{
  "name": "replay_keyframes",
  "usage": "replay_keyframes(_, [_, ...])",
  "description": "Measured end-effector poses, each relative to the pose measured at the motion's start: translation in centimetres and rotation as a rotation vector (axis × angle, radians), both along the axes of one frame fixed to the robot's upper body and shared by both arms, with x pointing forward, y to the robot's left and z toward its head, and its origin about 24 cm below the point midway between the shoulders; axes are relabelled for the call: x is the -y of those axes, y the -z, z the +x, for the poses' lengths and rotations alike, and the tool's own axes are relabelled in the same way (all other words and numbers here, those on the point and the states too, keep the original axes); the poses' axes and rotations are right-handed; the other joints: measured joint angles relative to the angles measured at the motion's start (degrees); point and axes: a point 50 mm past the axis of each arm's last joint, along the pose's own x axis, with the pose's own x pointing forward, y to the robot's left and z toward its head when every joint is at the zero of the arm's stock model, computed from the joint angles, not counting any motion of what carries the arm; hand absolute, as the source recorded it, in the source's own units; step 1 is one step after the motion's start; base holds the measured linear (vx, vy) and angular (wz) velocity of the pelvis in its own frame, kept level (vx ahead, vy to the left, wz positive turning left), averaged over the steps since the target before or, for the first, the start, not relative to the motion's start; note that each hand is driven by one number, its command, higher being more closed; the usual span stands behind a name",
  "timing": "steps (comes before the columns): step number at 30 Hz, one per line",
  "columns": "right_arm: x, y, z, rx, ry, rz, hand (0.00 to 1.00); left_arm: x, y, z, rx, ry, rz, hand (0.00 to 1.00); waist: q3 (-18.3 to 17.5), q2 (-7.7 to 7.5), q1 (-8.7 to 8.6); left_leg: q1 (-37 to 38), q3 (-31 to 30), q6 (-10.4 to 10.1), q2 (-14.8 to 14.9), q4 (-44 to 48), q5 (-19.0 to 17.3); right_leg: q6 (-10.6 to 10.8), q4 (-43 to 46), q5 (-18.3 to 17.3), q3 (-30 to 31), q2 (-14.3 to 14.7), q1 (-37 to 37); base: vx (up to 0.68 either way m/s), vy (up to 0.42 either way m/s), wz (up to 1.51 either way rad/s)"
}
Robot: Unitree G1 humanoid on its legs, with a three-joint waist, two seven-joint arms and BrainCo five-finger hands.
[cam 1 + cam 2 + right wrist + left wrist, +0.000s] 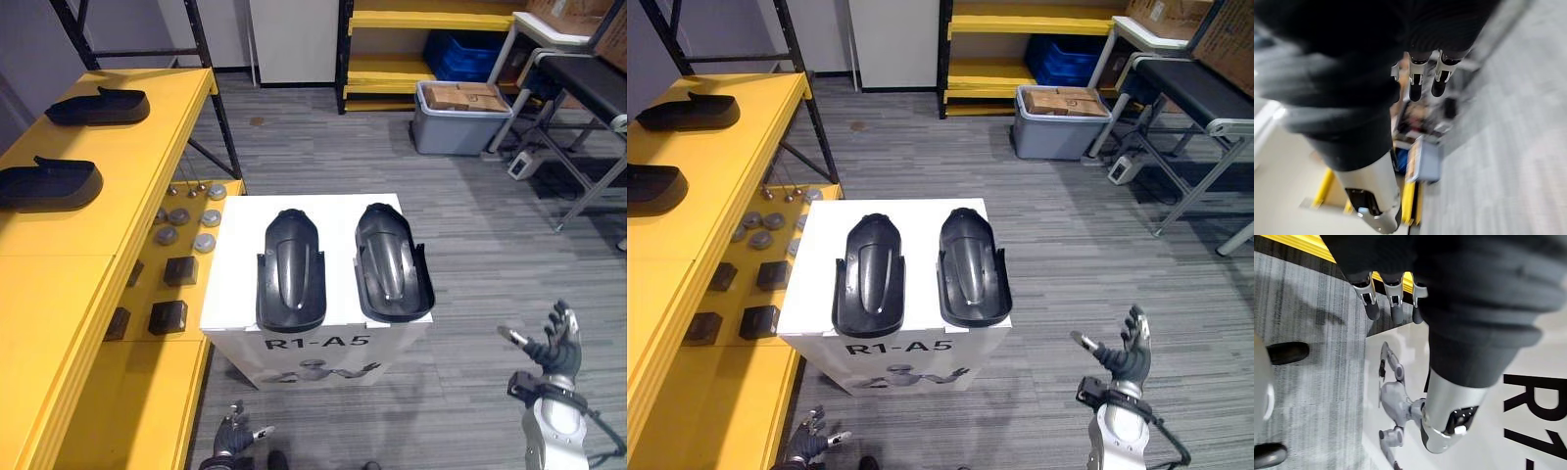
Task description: Walk over and take plastic housings, then place them on the shelf
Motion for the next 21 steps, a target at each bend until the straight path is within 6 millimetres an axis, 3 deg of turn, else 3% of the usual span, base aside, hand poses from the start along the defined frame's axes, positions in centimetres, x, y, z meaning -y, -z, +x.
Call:
replay_keyframes(4, [-1.8,-1.7,2.8,0.032,-0.102,-0.092,0.0,0.1,0.0,0.1,0.004,0.023,-0.006,0.0,-0.1,0.1,0.89,-0.5,-1.4,0.4,-0.6,-0.2,0.3,0.3,-0.5,0.2,-0.8,-0.5,0.0,-0.01,0.025,0.09])
replay_keyframes(9, [-3.3,-0.9,5.8,-0.038,-0.147,-0.142,0.0,0.7,0.0,0.3,0.004,0.058,-0.013,0.0,0.0,0.59,2.43,-1.4,-4.4,1.0,-0.8,-0.2,0.7,0.0,-2.0,1.2,-2.5,-0.5,1.3,0.01,0.007,0.23])
replay_keyframes(14, [-3.1,0.2,6.8,-0.13,-0.094,-0.192,0.0,1.2,0.1,0.3,0.005,0.051,-0.028,0.0,0.3,1.37,2.97,-1.4,-5.6,1.1,-1.0,-0.4,1.0,-0.1,-2.0,1.2,-3.3,-0.5,1.8,-0.01,0.003,0.14])
replay_keyframes(21, [-3.5,3.0,6.3,-0.255,0.005,-0.149,0.0,1.5,0.0,0.5,0.008,0.055,-0.03,0.0,0.5,1.63,2.69,-1.4,-6.3,1.0,-1.0,-1.3,1.8,-0.1,-1.9,1.2,-4.0,-0.5,1.8,-0.03,0.004,0.05])
